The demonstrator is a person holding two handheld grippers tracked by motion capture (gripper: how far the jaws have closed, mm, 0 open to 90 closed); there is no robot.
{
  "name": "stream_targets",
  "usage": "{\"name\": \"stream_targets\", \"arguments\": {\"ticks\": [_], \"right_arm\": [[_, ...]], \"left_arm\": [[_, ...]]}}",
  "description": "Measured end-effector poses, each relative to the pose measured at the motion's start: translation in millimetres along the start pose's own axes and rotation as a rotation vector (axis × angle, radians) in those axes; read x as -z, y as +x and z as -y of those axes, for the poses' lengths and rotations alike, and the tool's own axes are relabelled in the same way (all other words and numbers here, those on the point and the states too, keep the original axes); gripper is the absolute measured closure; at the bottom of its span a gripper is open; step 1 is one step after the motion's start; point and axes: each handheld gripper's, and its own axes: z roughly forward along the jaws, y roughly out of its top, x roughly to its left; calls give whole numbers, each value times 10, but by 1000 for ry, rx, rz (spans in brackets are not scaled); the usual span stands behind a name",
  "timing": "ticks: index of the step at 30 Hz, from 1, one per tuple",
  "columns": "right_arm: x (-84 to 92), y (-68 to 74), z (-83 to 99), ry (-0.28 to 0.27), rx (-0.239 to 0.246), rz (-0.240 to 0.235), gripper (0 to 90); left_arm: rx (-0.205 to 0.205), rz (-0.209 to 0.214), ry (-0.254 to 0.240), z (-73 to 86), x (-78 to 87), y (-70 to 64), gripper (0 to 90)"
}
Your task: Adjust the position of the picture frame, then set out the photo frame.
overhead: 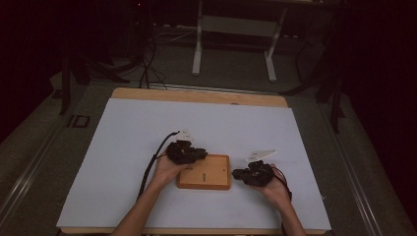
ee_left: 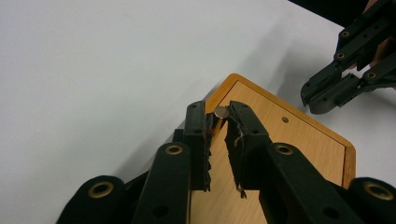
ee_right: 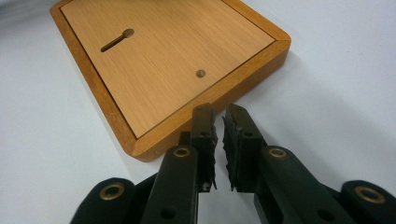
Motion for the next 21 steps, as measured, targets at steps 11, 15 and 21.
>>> {"name": "stream_targets", "arguments": {"ticks": [11,15,21], "right_arm": [[25,20,-6,-12,6,-5,807],[30,26,-10,-20,11,-3,797],[37,49,-18,-24,22,-5,778]], "left_arm": [[14,16,-5,10,-5,27,825],[19,27,-8,15,-4,46,825],[14,32,-7,13,-4,57,829]]}}
